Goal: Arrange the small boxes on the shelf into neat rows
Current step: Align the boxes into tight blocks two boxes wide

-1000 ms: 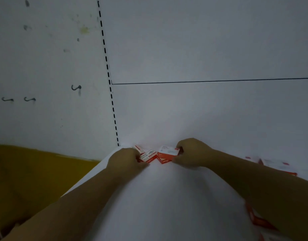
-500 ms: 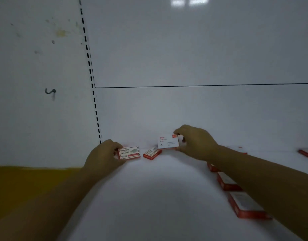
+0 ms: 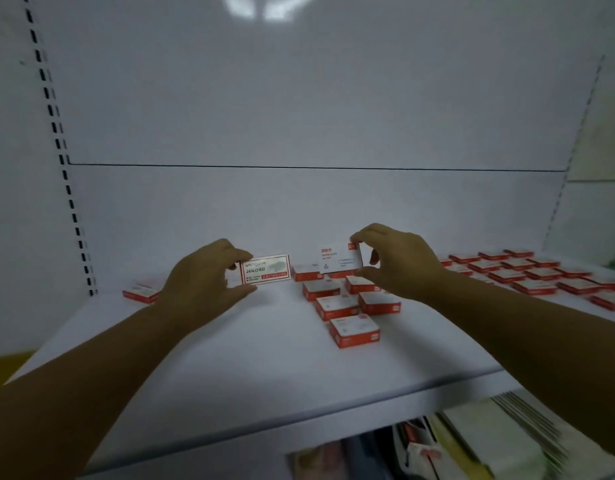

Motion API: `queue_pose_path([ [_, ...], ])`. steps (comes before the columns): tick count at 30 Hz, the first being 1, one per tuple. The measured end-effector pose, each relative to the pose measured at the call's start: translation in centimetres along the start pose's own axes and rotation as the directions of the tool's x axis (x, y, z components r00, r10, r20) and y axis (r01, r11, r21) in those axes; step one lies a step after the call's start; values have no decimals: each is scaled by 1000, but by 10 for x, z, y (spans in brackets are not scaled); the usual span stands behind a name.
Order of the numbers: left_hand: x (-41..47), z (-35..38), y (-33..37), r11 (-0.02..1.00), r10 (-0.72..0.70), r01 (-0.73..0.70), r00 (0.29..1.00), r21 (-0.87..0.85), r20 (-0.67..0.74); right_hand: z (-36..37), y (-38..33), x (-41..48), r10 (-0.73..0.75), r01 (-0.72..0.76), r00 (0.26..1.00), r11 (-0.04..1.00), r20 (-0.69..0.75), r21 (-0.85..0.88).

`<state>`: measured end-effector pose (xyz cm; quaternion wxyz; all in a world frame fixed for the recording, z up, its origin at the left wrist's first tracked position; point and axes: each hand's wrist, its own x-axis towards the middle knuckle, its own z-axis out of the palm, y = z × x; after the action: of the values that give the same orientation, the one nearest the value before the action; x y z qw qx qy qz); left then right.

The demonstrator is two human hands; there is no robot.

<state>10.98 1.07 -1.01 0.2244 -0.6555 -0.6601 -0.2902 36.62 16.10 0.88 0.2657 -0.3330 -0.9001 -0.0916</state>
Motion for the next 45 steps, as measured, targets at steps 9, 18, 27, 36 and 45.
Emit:
queue_pose_path([
  [9, 15, 12, 71, 999, 22, -22, 1000, 42, 15, -7, 77, -45, 61, -61, 987, 998, 148, -1],
  [18, 26, 34, 152, 991, -86, 83, 996, 108, 23, 29, 119, -66, -73, -24, 932, 964, 354, 263],
  [27, 57, 63, 183, 988, -114, 107, 992, 112, 60, 37, 153, -48, -176, 67, 910, 956, 375, 285],
  [36, 150, 166, 241, 979, 153, -136, 982, -155, 106, -24, 310, -37, 139, -116, 970, 986, 200, -123],
  [45, 180, 255, 308, 977, 108, -26, 918, -212, 382, -29, 388, -62, 161, -137, 968, 982, 193, -132],
])
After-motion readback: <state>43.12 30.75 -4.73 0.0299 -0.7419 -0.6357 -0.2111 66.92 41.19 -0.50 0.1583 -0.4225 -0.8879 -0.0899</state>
